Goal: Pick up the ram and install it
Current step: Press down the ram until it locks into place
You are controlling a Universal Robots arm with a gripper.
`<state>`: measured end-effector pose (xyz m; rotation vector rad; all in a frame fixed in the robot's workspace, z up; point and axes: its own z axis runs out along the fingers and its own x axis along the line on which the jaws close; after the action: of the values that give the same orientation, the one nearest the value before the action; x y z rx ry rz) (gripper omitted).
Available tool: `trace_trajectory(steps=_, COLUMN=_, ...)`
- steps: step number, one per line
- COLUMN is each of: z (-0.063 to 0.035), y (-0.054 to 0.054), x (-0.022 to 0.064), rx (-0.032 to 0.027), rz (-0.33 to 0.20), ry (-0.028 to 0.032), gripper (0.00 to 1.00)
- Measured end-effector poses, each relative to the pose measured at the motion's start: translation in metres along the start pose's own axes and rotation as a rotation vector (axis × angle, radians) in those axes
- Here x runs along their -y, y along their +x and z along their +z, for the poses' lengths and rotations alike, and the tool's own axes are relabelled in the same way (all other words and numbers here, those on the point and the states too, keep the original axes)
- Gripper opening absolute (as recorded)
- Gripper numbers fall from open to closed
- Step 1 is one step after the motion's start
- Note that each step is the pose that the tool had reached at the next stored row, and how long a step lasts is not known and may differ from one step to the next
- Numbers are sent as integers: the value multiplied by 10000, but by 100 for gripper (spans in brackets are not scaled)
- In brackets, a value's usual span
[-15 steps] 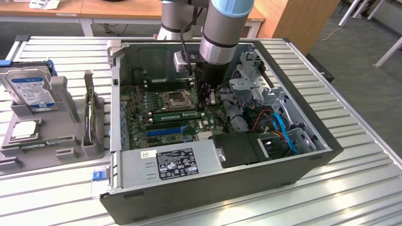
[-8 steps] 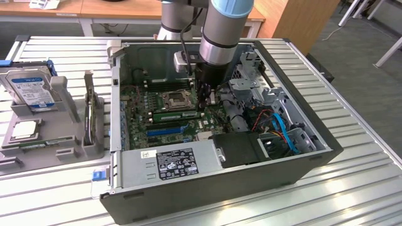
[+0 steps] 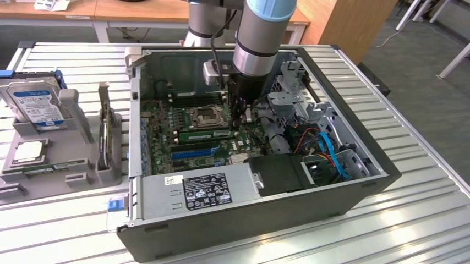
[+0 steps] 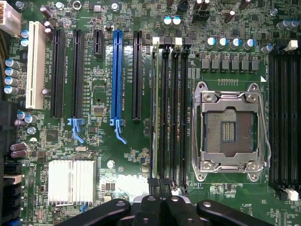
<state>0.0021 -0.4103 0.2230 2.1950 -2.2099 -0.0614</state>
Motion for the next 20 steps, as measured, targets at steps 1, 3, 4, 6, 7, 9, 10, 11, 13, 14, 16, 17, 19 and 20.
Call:
trace_trajectory(steps=1, z=0, y=0, x=0, rx=0, rz=0, ry=-1, gripper=10)
trace_trajectory(steps=3, z=-2, y=0, x=0, rx=2, rz=1, ry=-1, gripper=10)
trace_trajectory(steps=4, z=-6, y=-1, x=0, rx=7, rz=3, ry=-2, gripper=10)
trace_trajectory(steps=6, z=-26, y=-1, x=2, rx=5, rz=2, ry=-5, gripper=10)
trace_trajectory(steps=7, z=-42, y=0, x=3, rx=1, rz=0, ry=-8, gripper=10)
trace_trajectory(steps=9, z=-75, y=-1, x=2, rx=2, rz=1, ry=-9, gripper=10)
trace_trajectory(steps=10, z=-91, y=-1, x=1, rx=2, rz=1, ry=-9, gripper=10)
trace_trajectory(steps=11, z=-109, y=-1, x=1, rx=1, rz=1, ry=-9, gripper=10)
trace_trajectory(steps=13, z=-136, y=-1, x=0, rx=1, rz=1, ry=-9, gripper=10)
trace_trajectory(steps=14, z=-147, y=-1, x=0, rx=1, rz=0, ry=-9, gripper=10)
trace_trajectory(steps=16, z=-169, y=-2, x=-1, rx=2, rz=0, ry=-9, gripper=10)
trace_trajectory(steps=17, z=-180, y=-2, x=-2, rx=2, rz=0, ry=-10, gripper=10)
trace_trajectory(steps=19, z=-200, y=-2, x=-3, rx=2, rz=0, ry=-9, gripper=10)
trace_trajectory(steps=20, z=-209, y=-2, x=-3, rx=2, rz=1, ry=-9, gripper=10)
